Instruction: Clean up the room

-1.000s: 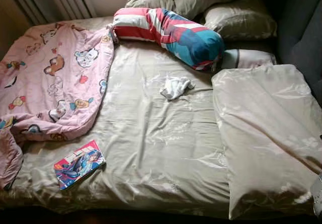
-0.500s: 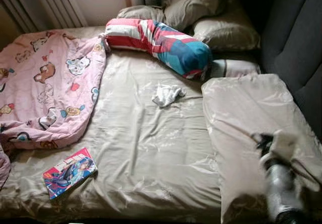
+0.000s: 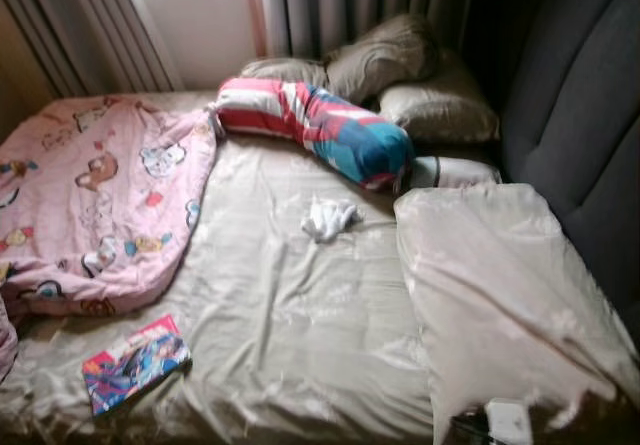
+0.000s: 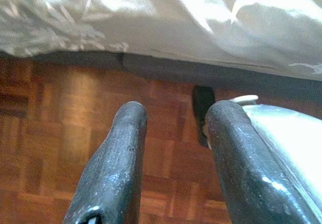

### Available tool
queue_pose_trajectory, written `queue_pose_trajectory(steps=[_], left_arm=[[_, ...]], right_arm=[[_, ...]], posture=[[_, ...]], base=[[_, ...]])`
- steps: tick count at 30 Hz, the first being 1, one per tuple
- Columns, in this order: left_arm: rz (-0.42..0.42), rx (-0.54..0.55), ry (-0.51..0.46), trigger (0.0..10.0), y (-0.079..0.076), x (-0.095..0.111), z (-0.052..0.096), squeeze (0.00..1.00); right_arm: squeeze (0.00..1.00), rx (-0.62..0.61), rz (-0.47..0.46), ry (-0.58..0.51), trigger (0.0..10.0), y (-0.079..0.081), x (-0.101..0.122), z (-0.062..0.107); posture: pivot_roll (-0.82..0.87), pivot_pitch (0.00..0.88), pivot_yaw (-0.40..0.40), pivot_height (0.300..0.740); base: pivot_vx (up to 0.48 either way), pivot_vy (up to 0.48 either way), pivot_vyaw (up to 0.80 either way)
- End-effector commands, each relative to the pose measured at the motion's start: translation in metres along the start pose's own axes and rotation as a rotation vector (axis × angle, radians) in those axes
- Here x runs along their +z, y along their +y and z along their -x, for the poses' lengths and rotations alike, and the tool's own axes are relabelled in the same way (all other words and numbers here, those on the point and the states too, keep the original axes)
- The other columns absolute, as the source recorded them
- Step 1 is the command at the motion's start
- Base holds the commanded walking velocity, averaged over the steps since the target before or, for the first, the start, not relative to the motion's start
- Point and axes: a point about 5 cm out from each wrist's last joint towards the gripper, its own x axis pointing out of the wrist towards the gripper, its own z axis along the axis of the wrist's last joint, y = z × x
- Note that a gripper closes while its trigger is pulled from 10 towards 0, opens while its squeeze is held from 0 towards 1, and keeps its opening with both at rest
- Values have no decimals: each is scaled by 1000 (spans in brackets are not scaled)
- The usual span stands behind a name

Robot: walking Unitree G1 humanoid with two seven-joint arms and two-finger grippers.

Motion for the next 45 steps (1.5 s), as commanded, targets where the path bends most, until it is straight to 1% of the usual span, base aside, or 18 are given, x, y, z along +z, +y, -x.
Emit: queue_pose_trajectory(steps=[1,3,7,11,14,15,16,17,21,24,33,45], left_arm=[[25,15,50,10000,1,-11,3,0],[37,18,53,10000,0,-12,3,0],[29,10,74,10000,-1,-15,3,0],[22,6,90,10000,-1,-16,4,0],[27,10,101,10000,0,-17,4,0],[27,10,101,10000,0,-17,4,0],[20,7,105,10000,0,-17,4,0],[18,7,107,10000,0,-18,4,0],[16,10,112,10000,0,-17,3,0],[4,7,115,10000,1,-16,3,0],[-5,12,120,10000,3,-16,3,0],[-14,10,118,10000,4,-14,3,0]], right_arm=[[0,9,-2,50,10000,1,-13,3],[0,13,-2,59,10000,2,-15,3],[0,44,62,78,10000,10,-19,4],[0,50,58,88,10000,14,-21,4],[0,86,93,99,10000,23,-23,4],[0,86,93,99,10000,23,-23,4],[0,72,149,81,10000,22,-21,4],[0,64,153,72,10000,22,-20,4],[0,47,115,74,10000,20,-23,5],[0,42,93,88,10000,19,-27,7],[0,43,89,103,10000,20,-34,9],[0,45,77,99,10000,24,-33,8]], posture=[[-43,111,12,740],[-43,111,12,740],[-50,106,8,740],[-49,104,7,740],[-46,99,8,740],[-46,99,8,740],[-47,99,9,740],[-47,99,9,740],[-34,120,7,740],[-30,127,8,740],[-30,140,18,740],[-24,149,25,740]], base=[[0,0,0],[0,0,0],[0,0,0],[0,0,0],[0,0,0],[0,0,0],[0,0,0],[0,0,0],[0,183,595],[0,371,0],[0,372,0],[0,371,0]])
